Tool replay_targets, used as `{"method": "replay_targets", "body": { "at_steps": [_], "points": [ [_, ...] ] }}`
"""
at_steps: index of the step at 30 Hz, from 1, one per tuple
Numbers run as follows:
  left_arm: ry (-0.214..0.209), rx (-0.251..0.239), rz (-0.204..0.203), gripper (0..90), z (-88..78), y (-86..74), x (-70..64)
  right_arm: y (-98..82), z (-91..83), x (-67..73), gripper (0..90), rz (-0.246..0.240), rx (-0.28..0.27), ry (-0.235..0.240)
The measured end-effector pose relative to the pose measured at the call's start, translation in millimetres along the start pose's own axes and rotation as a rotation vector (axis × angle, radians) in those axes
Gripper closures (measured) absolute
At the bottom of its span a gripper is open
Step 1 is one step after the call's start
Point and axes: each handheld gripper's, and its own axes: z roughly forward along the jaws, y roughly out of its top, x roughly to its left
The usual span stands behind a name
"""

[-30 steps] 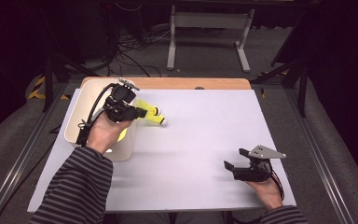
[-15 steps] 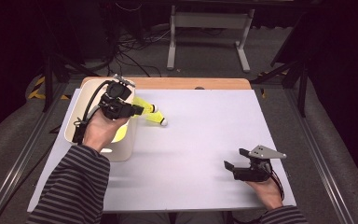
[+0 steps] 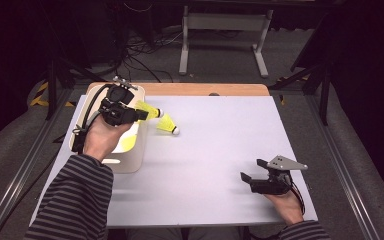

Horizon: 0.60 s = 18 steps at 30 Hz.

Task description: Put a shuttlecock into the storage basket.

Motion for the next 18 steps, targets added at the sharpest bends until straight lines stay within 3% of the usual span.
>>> {"method": "replay_targets", "body": {
  "at_steps": [18],
  "points": [
    [0.023,-0.012,-0.02,89.8,-8.0,-4.5,10.9,0.0,0.1,0.1,17.2,0.0,0.001,0.001]
  ]
}}
